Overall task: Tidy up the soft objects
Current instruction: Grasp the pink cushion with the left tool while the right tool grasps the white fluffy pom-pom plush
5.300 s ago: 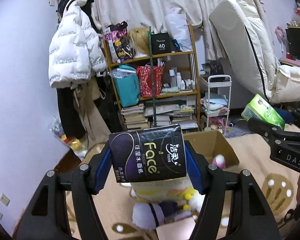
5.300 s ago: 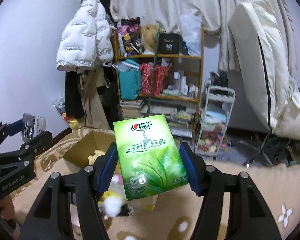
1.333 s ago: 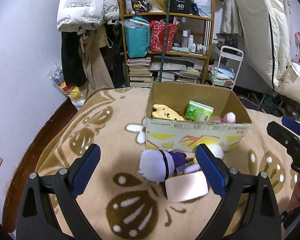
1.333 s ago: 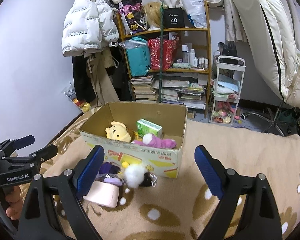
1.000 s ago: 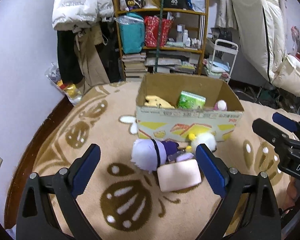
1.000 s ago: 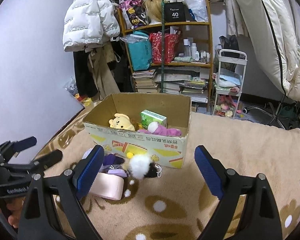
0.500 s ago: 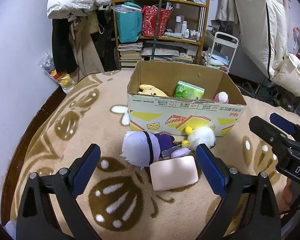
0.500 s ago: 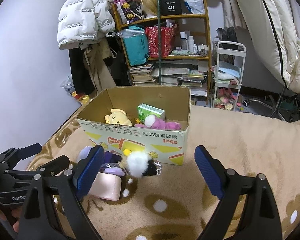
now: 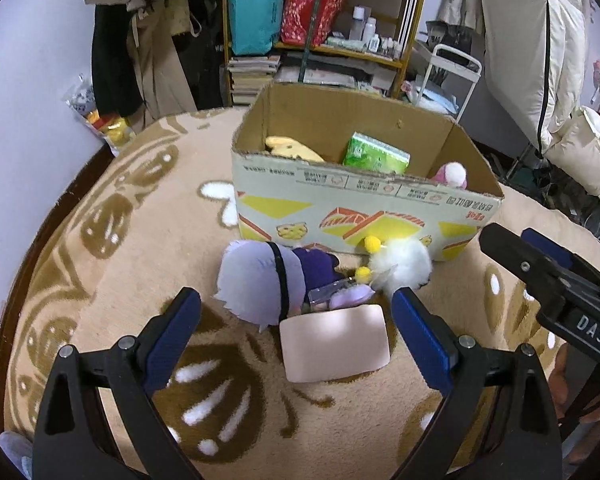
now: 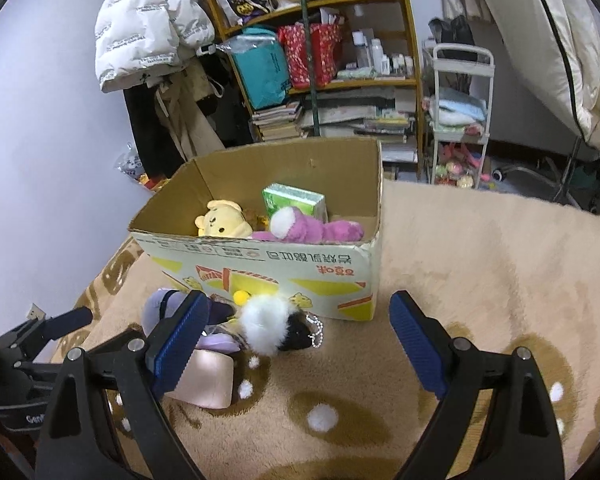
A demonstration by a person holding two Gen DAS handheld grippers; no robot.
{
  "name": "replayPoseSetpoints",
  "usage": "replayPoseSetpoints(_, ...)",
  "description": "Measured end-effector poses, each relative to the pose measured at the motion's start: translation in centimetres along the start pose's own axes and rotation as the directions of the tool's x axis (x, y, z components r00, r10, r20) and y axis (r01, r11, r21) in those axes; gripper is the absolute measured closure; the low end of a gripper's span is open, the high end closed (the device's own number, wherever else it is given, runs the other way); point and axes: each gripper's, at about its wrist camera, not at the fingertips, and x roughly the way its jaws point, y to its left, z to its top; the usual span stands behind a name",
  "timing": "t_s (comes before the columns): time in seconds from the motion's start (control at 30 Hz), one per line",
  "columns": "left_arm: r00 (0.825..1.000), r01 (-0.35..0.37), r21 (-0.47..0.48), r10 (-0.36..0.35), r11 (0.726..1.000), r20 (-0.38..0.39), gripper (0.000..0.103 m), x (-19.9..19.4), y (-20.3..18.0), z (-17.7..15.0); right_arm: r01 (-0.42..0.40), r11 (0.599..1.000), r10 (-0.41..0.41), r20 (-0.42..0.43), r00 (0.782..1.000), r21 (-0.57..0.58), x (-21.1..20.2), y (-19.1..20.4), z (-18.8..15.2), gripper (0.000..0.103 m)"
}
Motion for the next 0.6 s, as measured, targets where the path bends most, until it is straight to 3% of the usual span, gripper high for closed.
replayPoseSetpoints(0.6,0.989,0.041,0.031,-0.036,0.999,-0.143,0.008,4.2,-1.7,-0.5,-0.016,1.0,0.017,-0.093,0.996,0.018,4.7,-0.5,-0.3,0.007)
